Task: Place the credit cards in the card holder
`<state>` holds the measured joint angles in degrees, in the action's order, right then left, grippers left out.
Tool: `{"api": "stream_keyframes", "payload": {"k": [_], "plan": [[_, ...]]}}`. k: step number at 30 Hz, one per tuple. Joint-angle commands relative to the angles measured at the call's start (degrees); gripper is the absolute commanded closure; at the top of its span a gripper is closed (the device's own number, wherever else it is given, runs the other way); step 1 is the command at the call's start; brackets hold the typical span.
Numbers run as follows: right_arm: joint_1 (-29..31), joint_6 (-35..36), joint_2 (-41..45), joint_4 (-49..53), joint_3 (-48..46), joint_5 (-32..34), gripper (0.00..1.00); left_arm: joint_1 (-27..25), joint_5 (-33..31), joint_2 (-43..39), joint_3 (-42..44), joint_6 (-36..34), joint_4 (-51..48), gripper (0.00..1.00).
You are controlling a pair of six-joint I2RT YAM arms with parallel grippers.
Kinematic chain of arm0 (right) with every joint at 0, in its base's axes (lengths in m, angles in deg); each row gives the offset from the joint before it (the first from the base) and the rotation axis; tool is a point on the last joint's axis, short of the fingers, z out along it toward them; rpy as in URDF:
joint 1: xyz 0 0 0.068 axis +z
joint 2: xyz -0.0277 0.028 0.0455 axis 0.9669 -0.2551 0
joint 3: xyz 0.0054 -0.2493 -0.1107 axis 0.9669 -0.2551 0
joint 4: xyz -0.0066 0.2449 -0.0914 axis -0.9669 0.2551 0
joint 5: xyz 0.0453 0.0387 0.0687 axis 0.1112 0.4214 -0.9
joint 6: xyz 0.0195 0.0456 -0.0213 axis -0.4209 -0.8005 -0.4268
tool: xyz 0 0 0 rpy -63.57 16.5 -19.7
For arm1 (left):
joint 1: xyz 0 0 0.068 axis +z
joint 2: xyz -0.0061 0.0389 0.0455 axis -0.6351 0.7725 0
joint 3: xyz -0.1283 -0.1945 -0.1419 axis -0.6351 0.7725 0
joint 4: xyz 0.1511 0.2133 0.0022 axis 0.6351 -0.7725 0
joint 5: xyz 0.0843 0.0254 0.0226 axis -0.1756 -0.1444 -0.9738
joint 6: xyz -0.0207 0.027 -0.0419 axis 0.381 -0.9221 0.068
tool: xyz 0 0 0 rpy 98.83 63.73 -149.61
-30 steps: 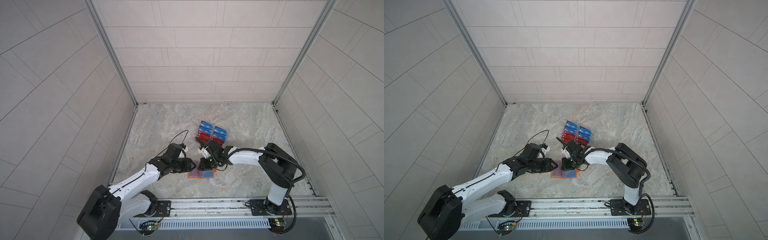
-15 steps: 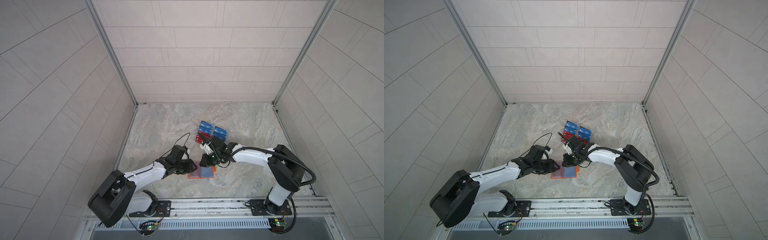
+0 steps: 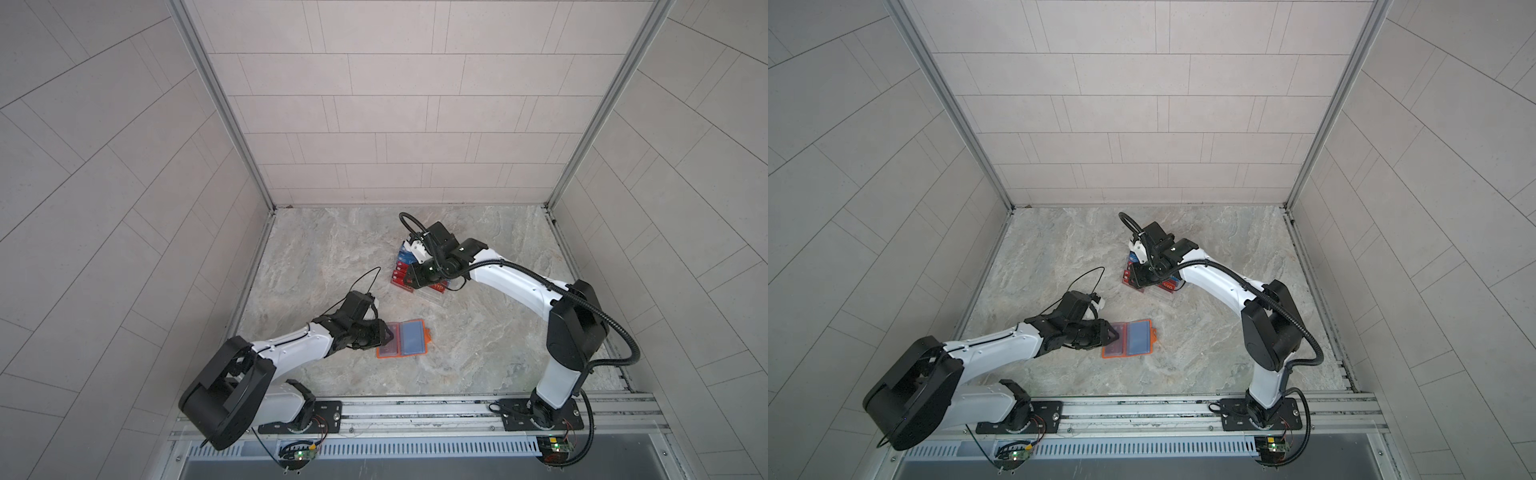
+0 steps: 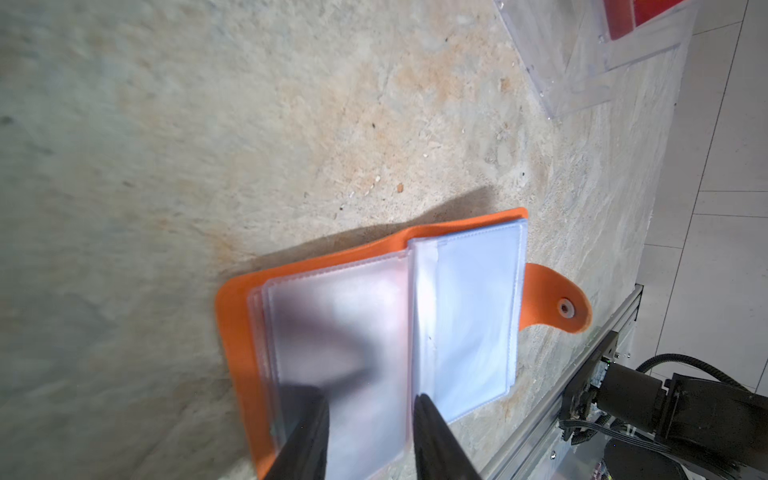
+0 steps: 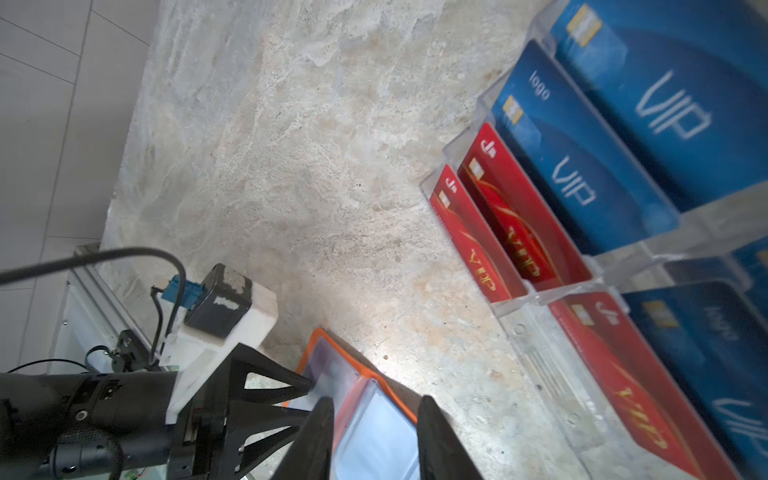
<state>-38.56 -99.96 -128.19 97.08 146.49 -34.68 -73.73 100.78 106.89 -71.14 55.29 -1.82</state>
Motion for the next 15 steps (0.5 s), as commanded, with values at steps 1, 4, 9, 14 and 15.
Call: {"api": "stream_keyframes", "payload": {"k": [1, 4, 9, 14, 15], "plan": [[0.0, 5.6, -4.0, 7.1, 5.2, 2.9, 0.64, -0.2, -0.8, 0.3, 0.2, -1.2, -0.4, 0.61], [0.0, 7.2, -7.1, 8.9, 9.5, 3.0, 0.66, -0.1, -0.8, -0.1, 0.0, -1.5, -1.1, 0.60], [0.0, 10.0, -12.3, 12.3, 15.4, 4.7, 0.68, -0.2, -0.7, -0.1, 0.0, -1.6, -1.7, 0.60], [0.0, 12.5, -15.6, 13.4, 19.4, 6.5, 0.67, -0.2, -0.4, 0.0, 0.4, -0.8, -0.6, 0.60], [0.0, 12.9, -16.7, 14.3, 20.8, 7.0, 0.67, -0.2, -0.2, 0.0, 0.3, -0.7, -0.5, 0.60]]}}
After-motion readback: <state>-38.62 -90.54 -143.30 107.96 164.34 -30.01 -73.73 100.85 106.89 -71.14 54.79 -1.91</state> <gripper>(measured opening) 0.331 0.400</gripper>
